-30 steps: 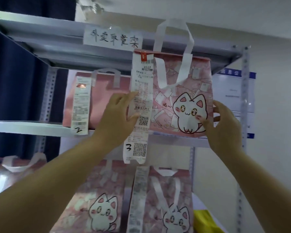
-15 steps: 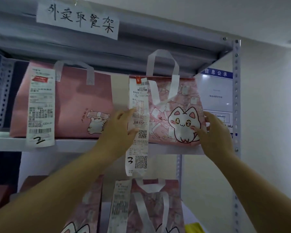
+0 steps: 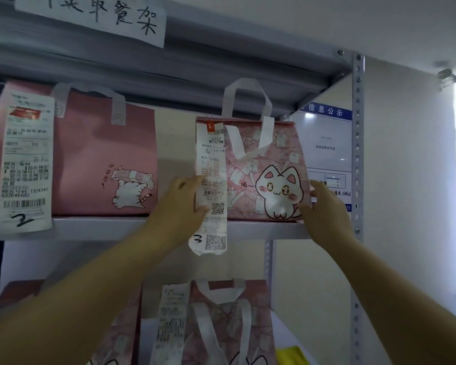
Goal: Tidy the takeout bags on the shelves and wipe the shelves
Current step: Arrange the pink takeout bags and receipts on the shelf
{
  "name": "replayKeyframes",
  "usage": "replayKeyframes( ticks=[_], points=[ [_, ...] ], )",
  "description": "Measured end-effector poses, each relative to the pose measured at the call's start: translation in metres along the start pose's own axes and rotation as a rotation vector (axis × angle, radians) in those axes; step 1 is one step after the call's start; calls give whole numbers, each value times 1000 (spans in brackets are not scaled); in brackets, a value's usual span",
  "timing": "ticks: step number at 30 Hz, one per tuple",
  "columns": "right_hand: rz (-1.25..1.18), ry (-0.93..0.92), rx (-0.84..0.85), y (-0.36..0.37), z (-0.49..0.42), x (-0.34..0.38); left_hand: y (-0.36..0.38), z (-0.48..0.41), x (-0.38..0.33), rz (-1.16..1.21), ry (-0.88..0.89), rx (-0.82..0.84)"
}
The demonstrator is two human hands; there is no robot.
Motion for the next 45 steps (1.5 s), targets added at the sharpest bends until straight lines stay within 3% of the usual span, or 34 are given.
replayKeyframes(
  ticks=[5,11,19,24,32,36,45],
  points=[
    [36,-56,-88,-18,12,13,-17,9,-5,28,11,-26],
    [-101,-315,-182,-32,36,58,-65,42,-9,-70,89,-160],
    [-309,-602,-20,-3,79,142,-140,97,25,-275,-13,-195],
    [-322,-580,205,43,93,175,-180,114,66,-313,-177,-232],
    [-308,-309,407,110,81,203,-210,97,129,-367,-397,-241],
    [-200,-211,430,134,72,209,-211,84,156,-342,-457,-144],
    [-232,-215,356,132,68,209,-203,70,165,-178,-326,-104]
  ],
)
Point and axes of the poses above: each hand's wrist, its own z-axis away from the middle knuckle, its own y-axis out of the palm, x = y × z, the point moved 3 cm from there along -z, towards the middle knuckle, and after that the axes turned 2 degrees about -y, right-handed, at the moved point
